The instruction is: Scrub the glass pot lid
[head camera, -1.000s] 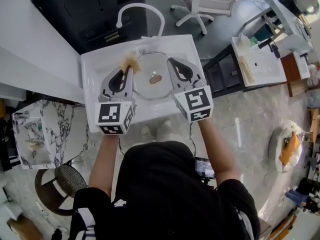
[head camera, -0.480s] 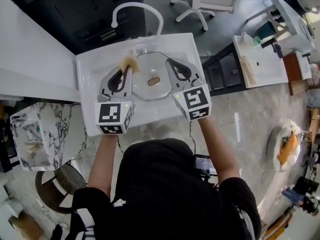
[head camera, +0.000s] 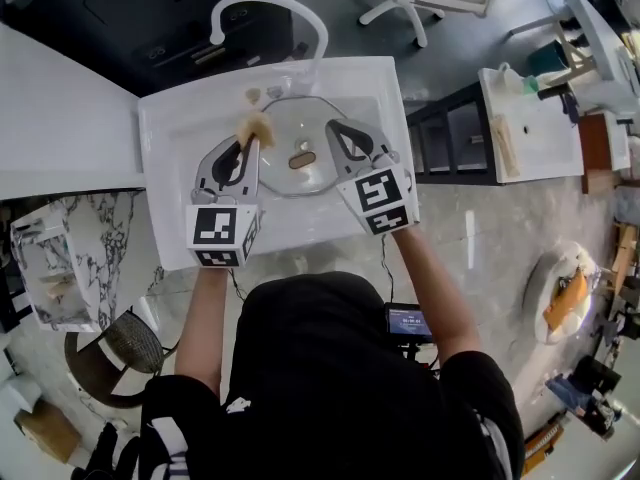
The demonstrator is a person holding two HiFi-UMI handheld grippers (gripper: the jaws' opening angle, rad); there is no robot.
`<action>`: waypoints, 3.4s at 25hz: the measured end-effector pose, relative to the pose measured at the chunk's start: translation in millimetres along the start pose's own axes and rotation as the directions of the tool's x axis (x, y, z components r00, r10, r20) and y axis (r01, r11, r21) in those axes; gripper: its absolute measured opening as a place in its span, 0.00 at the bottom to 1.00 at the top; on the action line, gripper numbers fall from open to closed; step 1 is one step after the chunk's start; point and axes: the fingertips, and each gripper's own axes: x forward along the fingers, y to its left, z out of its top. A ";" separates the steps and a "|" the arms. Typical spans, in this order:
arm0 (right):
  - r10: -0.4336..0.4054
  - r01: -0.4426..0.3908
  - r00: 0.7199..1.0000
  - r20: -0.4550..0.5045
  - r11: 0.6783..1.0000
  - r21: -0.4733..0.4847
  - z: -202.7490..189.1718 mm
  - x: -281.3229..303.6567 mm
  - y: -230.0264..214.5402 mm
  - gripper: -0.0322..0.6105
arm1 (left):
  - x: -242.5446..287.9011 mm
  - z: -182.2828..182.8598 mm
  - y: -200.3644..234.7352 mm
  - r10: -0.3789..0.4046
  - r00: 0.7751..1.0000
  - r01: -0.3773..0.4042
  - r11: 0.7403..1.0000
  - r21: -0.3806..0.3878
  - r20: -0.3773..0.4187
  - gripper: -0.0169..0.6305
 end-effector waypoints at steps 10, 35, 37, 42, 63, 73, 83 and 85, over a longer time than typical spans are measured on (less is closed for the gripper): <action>0.113 -0.132 0.973 -0.202 0.988 -0.084 -68.8 37.5 5.7 0.03 | 24.9 -49.7 12.7 0.051 0.991 -0.052 0.999 -0.007 -0.125 0.06; 0.270 -0.429 0.821 -0.503 0.873 -0.232 -186.5 89.7 58.2 0.37 | 13.7 -142.2 16.9 0.107 0.947 -0.102 0.994 0.035 -0.304 0.06; 0.272 -0.425 0.822 -0.500 0.877 -0.222 -186.8 95.2 57.7 0.40 | 13.8 -143.7 16.2 0.110 0.945 -0.104 0.994 0.036 -0.307 0.06; 0.287 -0.419 0.817 -0.501 0.891 -0.174 -189.8 107.3 56.1 0.51 | 13.8 -148.3 15.6 0.119 0.942 -0.113 0.993 0.038 -0.313 0.06; 0.369 -0.464 0.782 -0.502 0.883 -0.074 -204.1 121.1 53.5 0.56 | 21.1 -162.5 20.4 0.144 0.928 -0.144 0.989 0.025 -0.343 0.06; 0.392 -0.473 0.778 -0.491 0.880 -0.047 -205.6 123.5 52.5 0.58 | 31.9 -167.9 15.8 0.122 0.927 -0.123 0.992 0.019 -0.355 0.06; 0.393 -0.476 0.767 -0.507 0.879 -0.038 -205.8 123.9 55.6 0.59 | 40.4 -174.0 17.1 0.098 0.923 -0.092 0.995 0.032 -0.373 0.06; 0.394 -0.477 0.765 -0.510 0.878 -0.038 -205.9 124.3 55.7 0.59 | 43.4 -176.4 18.3 0.095 0.920 -0.087 0.995 0.040 -0.381 0.06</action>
